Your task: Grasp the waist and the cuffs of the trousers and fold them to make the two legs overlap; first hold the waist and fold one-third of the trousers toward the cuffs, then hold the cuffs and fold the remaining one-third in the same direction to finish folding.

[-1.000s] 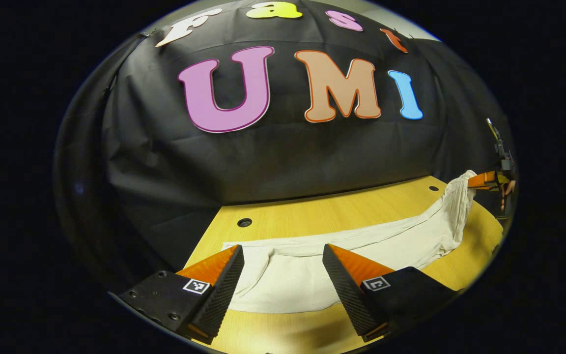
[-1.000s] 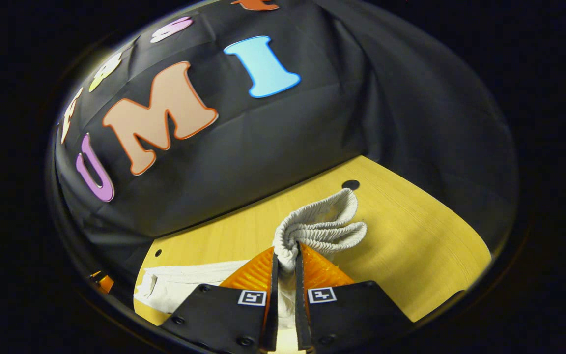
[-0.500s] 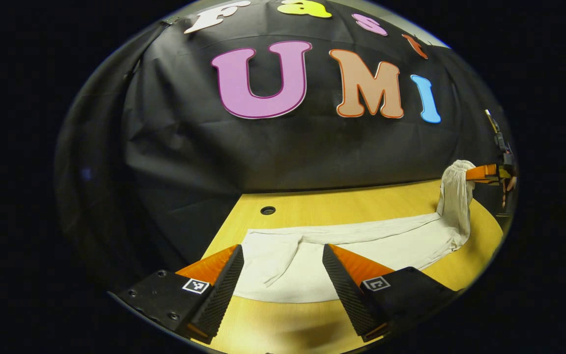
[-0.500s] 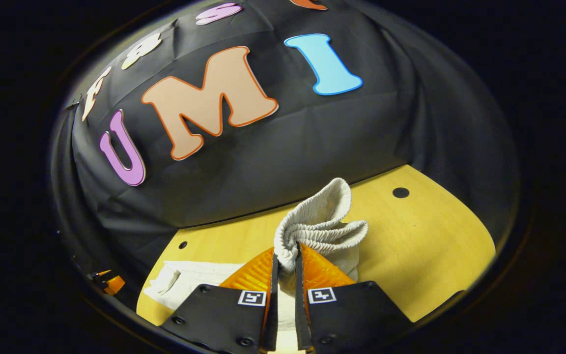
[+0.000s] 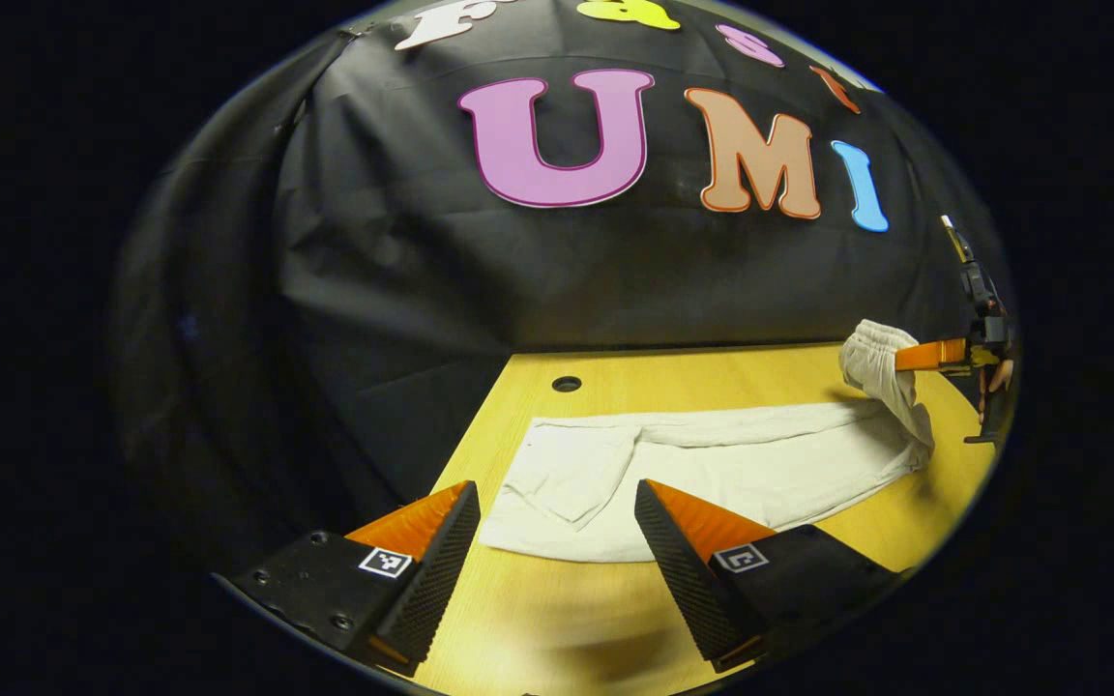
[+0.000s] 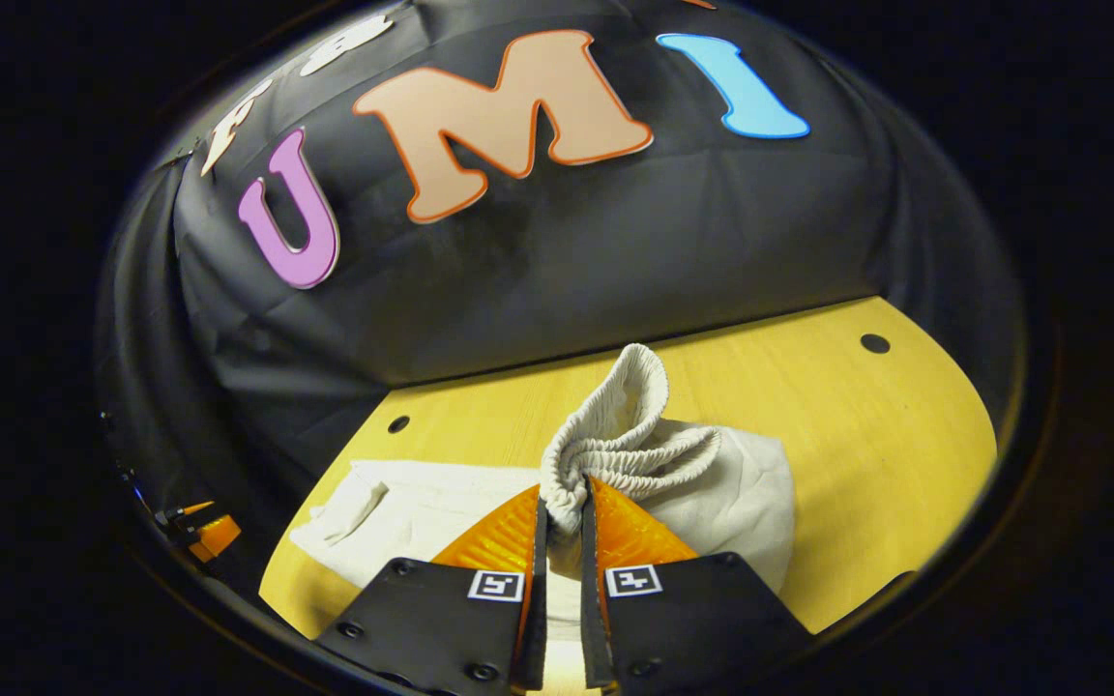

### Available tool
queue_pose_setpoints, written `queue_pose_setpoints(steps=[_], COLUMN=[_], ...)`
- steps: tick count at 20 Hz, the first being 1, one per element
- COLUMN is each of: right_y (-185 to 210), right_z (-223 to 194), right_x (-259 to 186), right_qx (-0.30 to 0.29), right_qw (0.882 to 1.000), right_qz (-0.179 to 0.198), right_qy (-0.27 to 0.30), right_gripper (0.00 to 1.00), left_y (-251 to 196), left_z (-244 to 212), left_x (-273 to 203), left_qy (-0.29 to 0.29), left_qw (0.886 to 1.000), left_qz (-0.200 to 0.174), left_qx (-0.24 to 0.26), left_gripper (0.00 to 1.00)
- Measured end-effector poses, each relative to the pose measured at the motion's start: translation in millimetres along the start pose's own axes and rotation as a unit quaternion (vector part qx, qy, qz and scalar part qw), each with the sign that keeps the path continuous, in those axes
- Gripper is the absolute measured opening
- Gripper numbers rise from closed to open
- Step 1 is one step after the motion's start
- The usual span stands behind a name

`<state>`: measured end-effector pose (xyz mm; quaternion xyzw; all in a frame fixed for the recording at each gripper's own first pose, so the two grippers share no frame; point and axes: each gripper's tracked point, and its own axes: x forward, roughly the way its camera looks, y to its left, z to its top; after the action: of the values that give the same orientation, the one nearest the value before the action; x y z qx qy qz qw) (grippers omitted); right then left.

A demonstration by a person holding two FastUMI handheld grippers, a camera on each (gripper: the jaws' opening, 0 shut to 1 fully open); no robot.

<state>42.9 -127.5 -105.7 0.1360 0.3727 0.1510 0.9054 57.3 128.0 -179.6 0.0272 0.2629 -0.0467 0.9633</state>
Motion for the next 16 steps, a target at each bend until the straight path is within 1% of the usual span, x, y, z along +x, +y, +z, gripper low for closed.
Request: queue_pose_setpoints(steps=[2, 7, 8, 9, 10, 11, 12, 13, 14, 15, 16], right_y=[-0.1, -3.3, -4.2, -3.1, -1.5, 1.5, 5.4, 5.9, 3.7, 0.8, 0.3], right_z=[-2.9, 8.2, 13.7, 19.5, 28.2, 32.9, 41.7, 51.2, 68.2, 78.4, 92.7], right_x=[0.9, -8.5, -13.3, -17.3, -25.6, -31.1, -39.2, -50.0, -59.5, -61.1, -71.1], right_qx=[-0.016, -0.06, -0.064, -0.067, -0.068, -0.068, -0.066, -0.07, -0.077, -0.081, -0.081], right_qw=[1.0, 0.995, 0.993, 0.992, 0.99, 0.989, 0.988, 0.988, 0.988, 0.988, 0.989], right_qz=[0.004, -0.001, 0.0, 0.003, 0.01, 0.022, 0.034, 0.038, 0.036, 0.036, 0.038], right_qy=[0.026, 0.084, 0.096, 0.107, 0.119, 0.129, 0.138, 0.135, 0.128, 0.123, 0.12], right_gripper=[0.17, 0.16, 0.2, 0.18, 0.21, 0.36, 0.56, 0.77, 0.97, 0.93, 0.92], left_y=[10.1, 27.5, 30.4, 32.5, 35.2, 38.0, 39.9, 42.1, 45.5, 47.9, 50.6], left_z=[-6.6, -20.2, -23.7, -25.9, -29.6, -33.3, -36.1, -38.6, -43.1, -45.0, -48.5], left_x=[-5.2, -8.8, -8.1, -5.5, -1.8, 3.3, 6.8, 10.5, 15.5, 21.0, 28.2], left_qy=[0.007, 0.018, 0.021, 0.025, 0.028, 0.032, 0.036, 0.038, 0.041, 0.046, 0.049], left_qw=[1.0, 1.0, 1.0, 0.999, 0.999, 0.999, 0.999, 0.998, 0.998, 0.998, 0.997], left_qz=[0.007, 0.015, 0.015, 0.015, 0.015, 0.014, 0.012, 0.01, 0.008, 0.006, 0.003], left_qx=[0.0, -0.011, -0.014, -0.017, -0.022, -0.029, -0.036, -0.043, -0.048, -0.052, -0.055], left_gripper=[0.96, 0.97, 0.97, 0.97, 0.96, 0.96, 0.97, 0.97, 0.97, 0.97, 0.97])
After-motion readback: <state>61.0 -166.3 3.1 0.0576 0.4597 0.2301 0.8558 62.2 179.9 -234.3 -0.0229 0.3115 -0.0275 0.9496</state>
